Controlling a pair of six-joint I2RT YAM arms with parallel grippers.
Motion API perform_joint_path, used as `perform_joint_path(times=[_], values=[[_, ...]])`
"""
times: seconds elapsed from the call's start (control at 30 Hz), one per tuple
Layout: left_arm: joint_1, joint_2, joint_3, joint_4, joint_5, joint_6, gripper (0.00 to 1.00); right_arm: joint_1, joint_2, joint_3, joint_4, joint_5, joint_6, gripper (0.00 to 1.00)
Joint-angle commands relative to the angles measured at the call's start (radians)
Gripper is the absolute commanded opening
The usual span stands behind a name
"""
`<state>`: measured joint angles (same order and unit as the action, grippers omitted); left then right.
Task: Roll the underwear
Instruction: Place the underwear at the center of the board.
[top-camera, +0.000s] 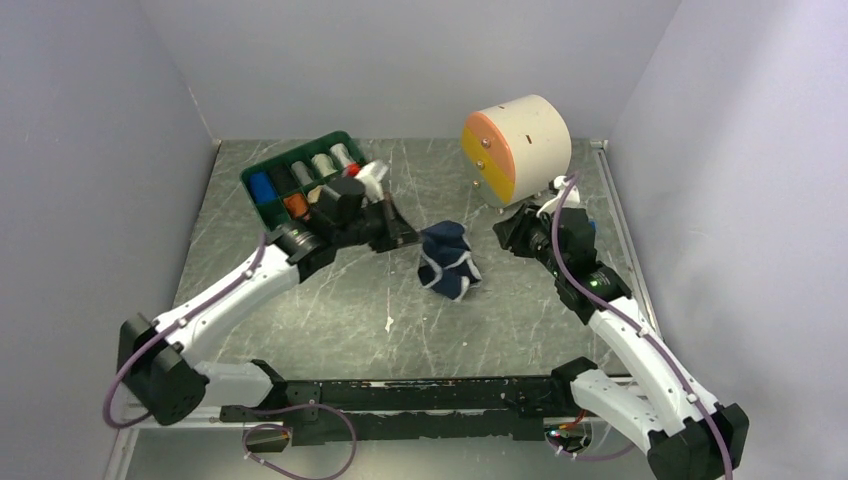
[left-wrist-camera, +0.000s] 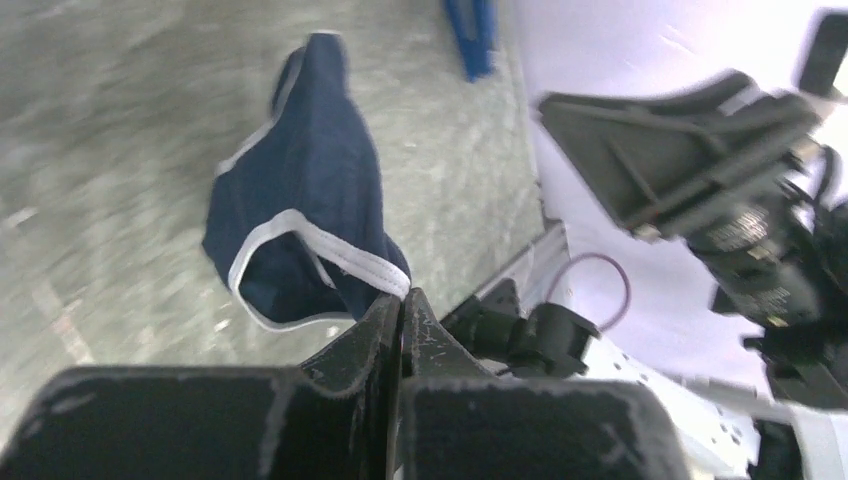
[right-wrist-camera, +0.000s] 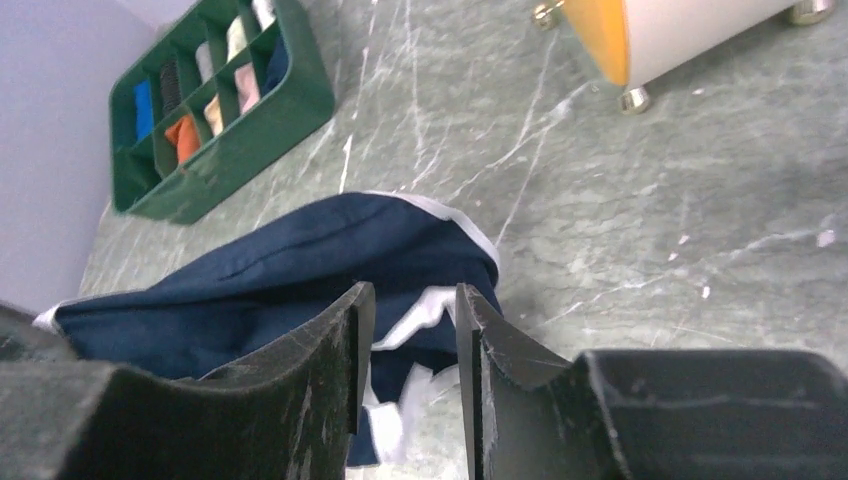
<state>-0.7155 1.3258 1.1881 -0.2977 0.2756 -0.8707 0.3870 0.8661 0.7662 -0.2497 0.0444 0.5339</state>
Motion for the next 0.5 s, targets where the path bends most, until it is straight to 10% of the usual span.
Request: perform_joint_path(times=[0.0,0.13,0.3,0.47], values=[[0.166,-0.121,-0.199,-0.116,-0.095,-0.08,0.05,-0.002,0.078,0.042,0.017,-0.18,-0.057,0.4],[0.287,-0.235,-0.447,-0.138,-0.091,-0.08,0.15,-0.002,0.222,0.073,-0.001,-0.406,-0.099,0.4],[0.321,-0.355,-0.527,-0.325,-0.238,-0.056,0.92,0.0,0.338,0.043,0.017,-0.542,-0.097,0.46],[0.321,-0.454,-0.476,-0.421,-0.311,0.017,0.96,0.001,0.387,0.007,0.018,-0.526,-0.097,0.47]])
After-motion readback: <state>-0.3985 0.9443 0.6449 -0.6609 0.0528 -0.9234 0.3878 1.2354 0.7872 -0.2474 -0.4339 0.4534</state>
